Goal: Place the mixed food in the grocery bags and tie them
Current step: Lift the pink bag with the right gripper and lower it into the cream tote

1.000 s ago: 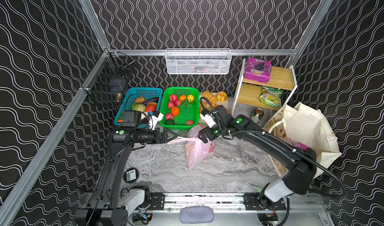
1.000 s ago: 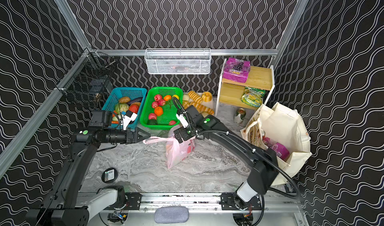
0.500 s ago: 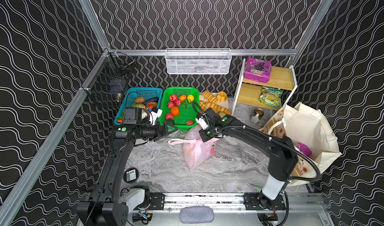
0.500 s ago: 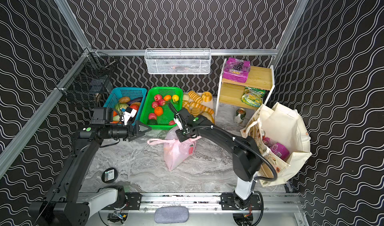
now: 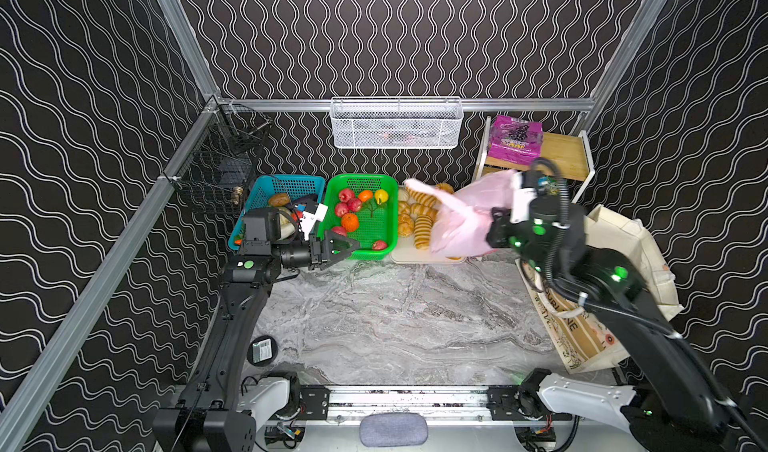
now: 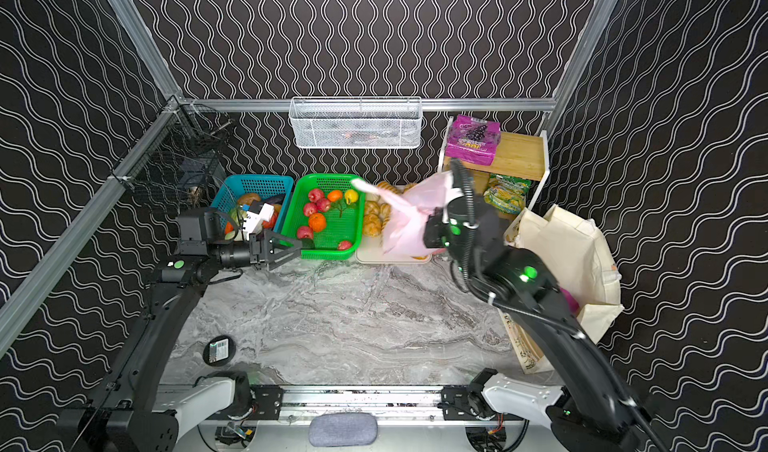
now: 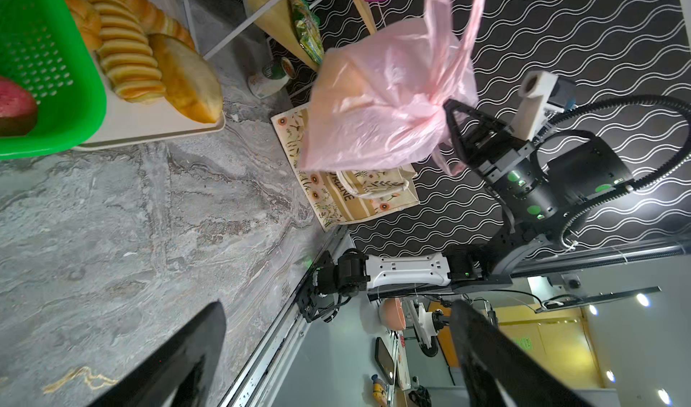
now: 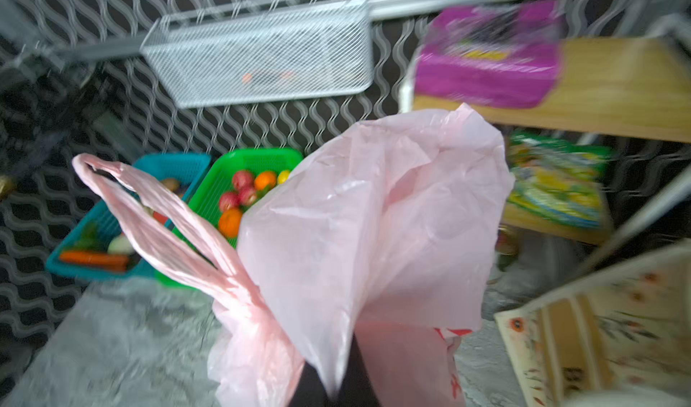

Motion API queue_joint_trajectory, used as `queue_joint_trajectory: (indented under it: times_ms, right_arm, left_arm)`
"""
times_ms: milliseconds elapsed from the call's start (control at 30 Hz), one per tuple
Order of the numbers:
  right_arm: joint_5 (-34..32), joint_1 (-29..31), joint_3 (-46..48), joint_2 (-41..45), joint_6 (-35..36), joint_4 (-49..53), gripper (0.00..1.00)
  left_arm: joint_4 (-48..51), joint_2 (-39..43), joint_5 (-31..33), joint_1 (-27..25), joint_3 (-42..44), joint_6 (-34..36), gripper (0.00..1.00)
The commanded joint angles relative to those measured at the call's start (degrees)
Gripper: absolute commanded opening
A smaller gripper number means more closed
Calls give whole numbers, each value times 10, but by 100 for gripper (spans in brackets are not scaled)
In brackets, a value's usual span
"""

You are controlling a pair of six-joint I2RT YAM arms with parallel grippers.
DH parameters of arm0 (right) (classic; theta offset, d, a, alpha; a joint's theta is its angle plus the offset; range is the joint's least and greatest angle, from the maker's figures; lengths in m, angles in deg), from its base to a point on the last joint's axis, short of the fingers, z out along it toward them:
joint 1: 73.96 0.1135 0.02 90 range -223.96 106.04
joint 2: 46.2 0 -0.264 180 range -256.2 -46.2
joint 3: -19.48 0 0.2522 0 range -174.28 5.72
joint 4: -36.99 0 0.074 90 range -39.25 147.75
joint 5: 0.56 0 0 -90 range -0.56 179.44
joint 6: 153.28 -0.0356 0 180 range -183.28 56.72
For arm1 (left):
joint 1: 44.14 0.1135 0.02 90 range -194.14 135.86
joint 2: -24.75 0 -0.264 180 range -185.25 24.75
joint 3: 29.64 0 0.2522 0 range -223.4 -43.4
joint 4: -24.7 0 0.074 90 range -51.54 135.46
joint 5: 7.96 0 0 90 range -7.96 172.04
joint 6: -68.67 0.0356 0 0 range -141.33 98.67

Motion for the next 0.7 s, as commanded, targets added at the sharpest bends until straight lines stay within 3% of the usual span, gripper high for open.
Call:
queue_joint_trajectory:
  times_ms: [0,267,367,533,600,667]
  right_arm:
    - [-198,-2,-37,22,-73,75,0]
    - [-397,-5,-114,38,-144,239,0]
    - [-449,-28,-84,54,-140,236,0]
    - [-439,-115,11,107,99,-55,0]
    - [-465,-132,62,114,261,-246,0]
    - [-478,-144,88,110,337,-363,0]
  left_arm:
    - [-9,-5,2,0,-14,25,95]
    - [-18,-7,22,-7,-10,25,95]
    - [-23,-8,25,-11,-6,23,95]
    - [-39,-6,28,-21,2,11,95]
    - [-43,-6,28,-25,4,10,95]
    - [-37,-7,29,-28,4,13,95]
